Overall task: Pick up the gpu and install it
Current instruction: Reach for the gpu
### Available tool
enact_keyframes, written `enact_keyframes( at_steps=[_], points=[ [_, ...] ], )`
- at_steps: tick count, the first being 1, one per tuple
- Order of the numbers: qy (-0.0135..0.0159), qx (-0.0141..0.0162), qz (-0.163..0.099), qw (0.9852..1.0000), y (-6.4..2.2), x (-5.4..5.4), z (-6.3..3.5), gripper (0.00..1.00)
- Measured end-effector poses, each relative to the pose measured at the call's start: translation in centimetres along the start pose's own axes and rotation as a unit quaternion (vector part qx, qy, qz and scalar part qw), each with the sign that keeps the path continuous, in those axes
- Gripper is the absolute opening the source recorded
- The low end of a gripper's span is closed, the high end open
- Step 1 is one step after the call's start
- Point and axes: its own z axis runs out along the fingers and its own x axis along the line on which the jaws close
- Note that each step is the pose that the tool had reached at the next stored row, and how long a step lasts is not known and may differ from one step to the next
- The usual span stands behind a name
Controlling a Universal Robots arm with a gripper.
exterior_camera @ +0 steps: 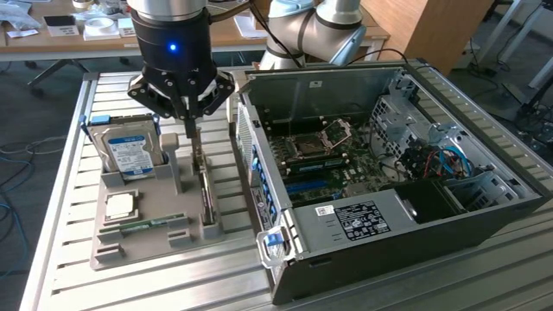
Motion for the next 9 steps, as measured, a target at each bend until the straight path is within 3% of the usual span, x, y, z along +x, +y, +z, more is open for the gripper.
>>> enact_keyframes(
  at_steps=[9],
  points=[
    [0.0,0.0,0.0,1.0,-0.24,-0.07,0.04,0.11]
  ],
)
